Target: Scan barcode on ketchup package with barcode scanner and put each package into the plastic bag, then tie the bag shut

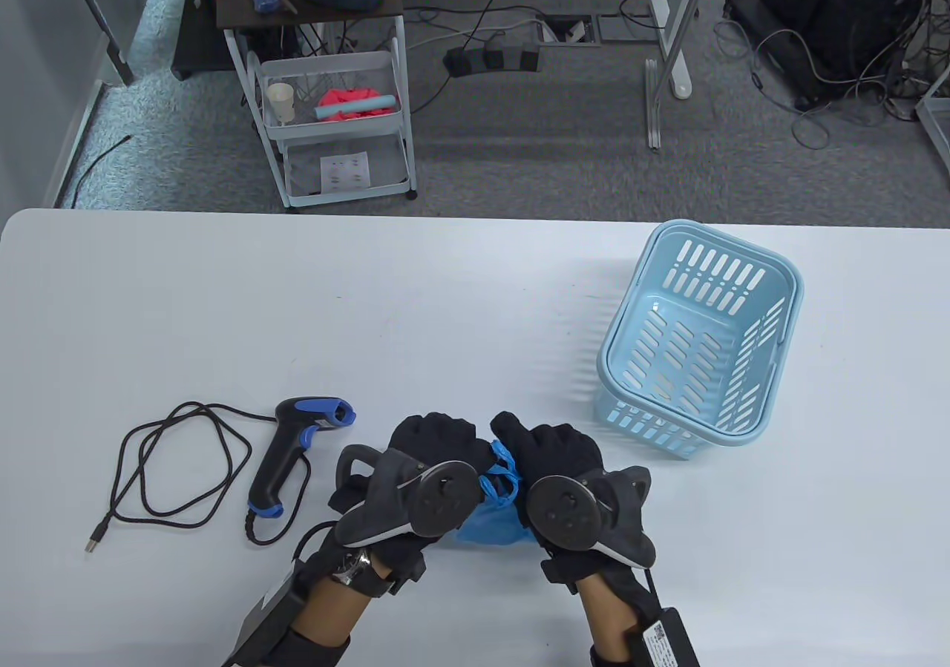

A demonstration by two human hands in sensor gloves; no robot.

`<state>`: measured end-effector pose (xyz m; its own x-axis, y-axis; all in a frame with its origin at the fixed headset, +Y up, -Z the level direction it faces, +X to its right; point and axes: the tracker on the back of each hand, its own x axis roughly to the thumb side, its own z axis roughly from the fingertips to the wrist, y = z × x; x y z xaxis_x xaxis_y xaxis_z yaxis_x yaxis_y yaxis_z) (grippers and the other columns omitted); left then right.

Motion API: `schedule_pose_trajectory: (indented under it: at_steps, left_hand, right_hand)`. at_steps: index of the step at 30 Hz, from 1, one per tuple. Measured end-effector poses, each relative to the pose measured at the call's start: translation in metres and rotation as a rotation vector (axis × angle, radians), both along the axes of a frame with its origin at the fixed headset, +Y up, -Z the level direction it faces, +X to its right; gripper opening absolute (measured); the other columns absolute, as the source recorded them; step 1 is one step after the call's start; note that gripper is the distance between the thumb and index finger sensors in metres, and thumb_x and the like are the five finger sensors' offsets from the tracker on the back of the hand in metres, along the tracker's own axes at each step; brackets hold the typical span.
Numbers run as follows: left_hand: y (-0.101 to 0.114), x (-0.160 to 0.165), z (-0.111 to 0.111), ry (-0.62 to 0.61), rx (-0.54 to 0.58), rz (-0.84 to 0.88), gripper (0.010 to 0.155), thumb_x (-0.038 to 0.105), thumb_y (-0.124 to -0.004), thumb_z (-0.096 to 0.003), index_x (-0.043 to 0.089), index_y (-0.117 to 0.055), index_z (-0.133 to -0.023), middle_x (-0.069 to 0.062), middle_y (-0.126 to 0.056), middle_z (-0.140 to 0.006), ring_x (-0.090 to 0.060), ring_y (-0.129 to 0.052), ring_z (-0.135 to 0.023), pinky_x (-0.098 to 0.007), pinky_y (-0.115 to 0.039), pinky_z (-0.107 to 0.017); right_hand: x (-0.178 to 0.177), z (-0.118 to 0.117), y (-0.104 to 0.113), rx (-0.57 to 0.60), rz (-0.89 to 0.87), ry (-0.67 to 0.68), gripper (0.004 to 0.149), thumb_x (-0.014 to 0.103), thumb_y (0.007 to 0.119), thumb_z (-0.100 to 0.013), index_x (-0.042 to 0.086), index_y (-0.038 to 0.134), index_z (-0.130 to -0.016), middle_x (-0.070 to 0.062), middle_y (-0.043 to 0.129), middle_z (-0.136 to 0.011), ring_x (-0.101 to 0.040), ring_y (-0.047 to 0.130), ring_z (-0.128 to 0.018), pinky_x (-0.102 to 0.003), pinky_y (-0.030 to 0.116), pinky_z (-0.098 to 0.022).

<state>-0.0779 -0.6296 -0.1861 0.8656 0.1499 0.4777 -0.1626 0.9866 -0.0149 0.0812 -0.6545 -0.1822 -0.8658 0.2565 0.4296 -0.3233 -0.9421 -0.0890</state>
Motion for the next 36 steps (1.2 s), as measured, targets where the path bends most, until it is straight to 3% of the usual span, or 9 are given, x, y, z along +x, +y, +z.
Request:
schedule_pose_trajectory:
  at_steps: [5,7,12,17,22,29,36]
  left_hand:
    - [0.003,0.004,0.0,0.003,0.013,-0.056,0.041,0.046,-0.068,-0.0518,0.026,-0.086,-0.083,0.0,-0.082,-0.094,-0.038,-0.085,-0.09,-0.057,-0.068,-0.07]
    - [0.004,0.005,0.001,0.001,0.021,-0.071,0.041,0.046,-0.069,-0.0513,0.027,-0.086,-0.083,0.0,-0.082,-0.095,-0.038,-0.086,-0.09,-0.057,-0.068,-0.07]
    - [0.005,0.007,0.0,0.001,0.027,-0.069,0.041,0.046,-0.07,-0.0508,0.027,-0.086,-0.083,0.0,-0.082,-0.094,-0.037,-0.086,-0.09,-0.057,-0.068,-0.07]
    - [0.005,0.01,0.0,-0.01,0.042,-0.09,0.041,0.047,-0.071,-0.0499,0.028,-0.087,-0.083,0.001,-0.082,-0.094,-0.037,-0.086,-0.09,-0.057,-0.068,-0.07]
    - [0.006,0.014,-0.002,-0.025,0.042,-0.076,0.042,0.047,-0.073,-0.0488,0.029,-0.088,-0.083,0.001,-0.083,-0.094,-0.036,-0.087,-0.09,-0.057,-0.069,-0.07]
    - [0.006,0.012,-0.004,-0.03,0.008,-0.034,0.044,0.049,-0.074,-0.0476,0.029,-0.089,-0.084,0.0,-0.082,-0.094,-0.036,-0.087,-0.089,-0.056,-0.07,-0.069]
    - [0.008,0.004,-0.004,-0.047,-0.003,0.028,0.042,0.047,-0.069,-0.0506,0.03,-0.086,-0.085,0.0,-0.083,-0.093,-0.036,-0.088,-0.088,-0.055,-0.07,-0.069]
  right_hand:
    - [0.003,-0.001,0.004,-0.156,-0.064,0.145,0.076,0.041,0.079,-0.052,0.007,0.047,-0.112,-0.013,0.076,-0.082,-0.042,0.071,-0.082,-0.065,0.053,-0.07]
    - [0.009,-0.003,0.003,-0.237,-0.151,0.204,0.083,0.05,0.075,-0.052,0.005,0.043,-0.114,-0.017,0.072,-0.087,-0.046,0.065,-0.086,-0.067,0.048,-0.071]
    - [0.016,-0.007,-0.002,-0.278,-0.253,0.26,0.091,0.062,0.068,-0.05,0.003,0.041,-0.114,-0.019,0.07,-0.09,-0.048,0.062,-0.088,-0.068,0.046,-0.072]
    - [0.018,-0.007,-0.004,-0.209,-0.353,0.218,0.086,0.065,0.055,-0.051,0.005,0.049,-0.112,-0.019,0.076,-0.085,-0.047,0.068,-0.084,-0.067,0.05,-0.07]
    - [0.02,-0.005,-0.003,-0.121,-0.38,0.148,0.073,0.057,0.048,-0.056,0.009,0.057,-0.109,-0.015,0.082,-0.078,-0.043,0.074,-0.078,-0.065,0.056,-0.067]
    - [0.022,-0.005,-0.003,-0.098,-0.387,0.122,0.063,0.049,0.046,-0.058,0.011,0.062,-0.107,-0.014,0.084,-0.074,-0.042,0.077,-0.076,-0.064,0.058,-0.066]
    - [0.025,-0.008,-0.003,-0.116,-0.404,0.131,0.072,0.057,0.059,-0.05,0.008,0.064,-0.102,-0.007,0.086,-0.063,-0.036,0.081,-0.07,-0.06,0.063,-0.064]
